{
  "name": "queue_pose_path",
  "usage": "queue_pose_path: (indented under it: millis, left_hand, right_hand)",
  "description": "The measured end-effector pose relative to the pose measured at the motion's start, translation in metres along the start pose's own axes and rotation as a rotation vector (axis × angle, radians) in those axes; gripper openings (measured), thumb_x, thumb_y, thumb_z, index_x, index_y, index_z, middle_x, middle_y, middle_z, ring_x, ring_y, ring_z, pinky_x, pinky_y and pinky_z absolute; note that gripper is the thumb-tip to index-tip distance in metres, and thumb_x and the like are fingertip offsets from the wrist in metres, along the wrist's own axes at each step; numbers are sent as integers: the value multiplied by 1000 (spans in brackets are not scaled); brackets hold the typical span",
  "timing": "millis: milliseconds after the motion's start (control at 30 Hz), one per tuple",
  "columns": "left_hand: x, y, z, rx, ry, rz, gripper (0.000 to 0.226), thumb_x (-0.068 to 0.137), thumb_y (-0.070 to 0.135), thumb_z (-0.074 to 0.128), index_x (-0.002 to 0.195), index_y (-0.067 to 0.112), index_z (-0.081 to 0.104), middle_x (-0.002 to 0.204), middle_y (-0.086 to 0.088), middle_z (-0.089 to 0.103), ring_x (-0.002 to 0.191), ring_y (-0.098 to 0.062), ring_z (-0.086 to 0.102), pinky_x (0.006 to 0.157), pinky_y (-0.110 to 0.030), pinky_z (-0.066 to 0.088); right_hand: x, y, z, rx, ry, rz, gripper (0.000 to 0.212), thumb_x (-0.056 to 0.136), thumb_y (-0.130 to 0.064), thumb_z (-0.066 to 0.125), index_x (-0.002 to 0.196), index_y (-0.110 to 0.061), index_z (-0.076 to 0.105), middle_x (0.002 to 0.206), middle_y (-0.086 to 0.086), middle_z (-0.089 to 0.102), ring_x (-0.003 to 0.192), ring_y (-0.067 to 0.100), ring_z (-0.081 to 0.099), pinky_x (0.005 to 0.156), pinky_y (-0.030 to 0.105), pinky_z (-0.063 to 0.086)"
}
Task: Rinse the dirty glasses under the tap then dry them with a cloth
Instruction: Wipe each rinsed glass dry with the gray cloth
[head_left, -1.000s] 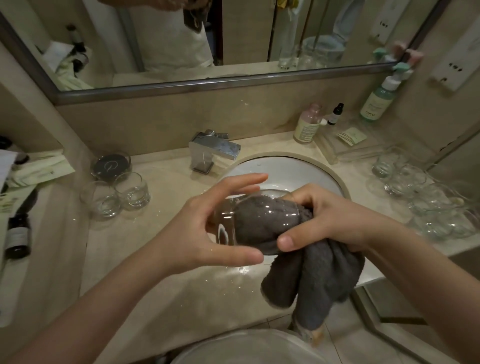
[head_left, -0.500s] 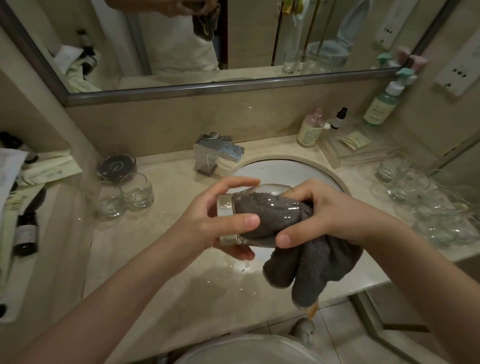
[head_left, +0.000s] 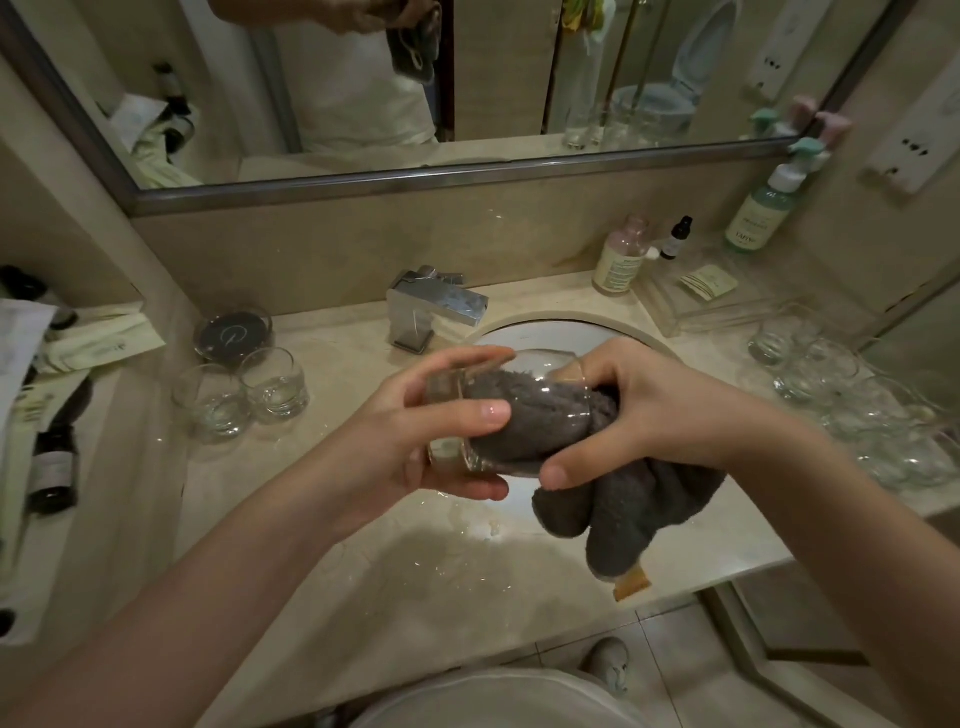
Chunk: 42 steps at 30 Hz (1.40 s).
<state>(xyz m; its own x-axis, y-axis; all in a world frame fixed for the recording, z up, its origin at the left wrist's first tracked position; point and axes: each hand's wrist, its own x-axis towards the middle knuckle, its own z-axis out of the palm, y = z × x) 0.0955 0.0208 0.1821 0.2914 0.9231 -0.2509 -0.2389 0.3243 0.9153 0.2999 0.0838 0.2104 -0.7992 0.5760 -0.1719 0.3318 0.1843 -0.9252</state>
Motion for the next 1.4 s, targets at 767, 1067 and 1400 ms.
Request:
queue_pose_path:
  millis: [767,1067,1400]
  left_hand:
    - [13,26,-27,692,-248,-161,73,48,50,83,116,34,62,110,6,72,102,-12,70,90,-32,55]
    - [26,1,-47,608,-143,-168,70,52,48,79,111,12,69,109,-11,72,102,-23,68,89,-27,50]
    - [40,-13,-117,545,262,-148,83,40,39,86,117,26,60,98,1,77,89,-4,70,89,-30,47]
  right_hand:
    - [20,-12,14,-75,-121,69,18,68,-10,86,71,-21,73,67,0,67,65,12,65,65,28,53]
    - [32,-2,13,-89,63,107,20,67,-19,87,83,-25,76,76,-3,73,74,11,69,67,23,55]
    - [49,37,35,351,555,229,13,76,-13,79,88,-17,75,68,-4,73,64,7,69,58,17,52]
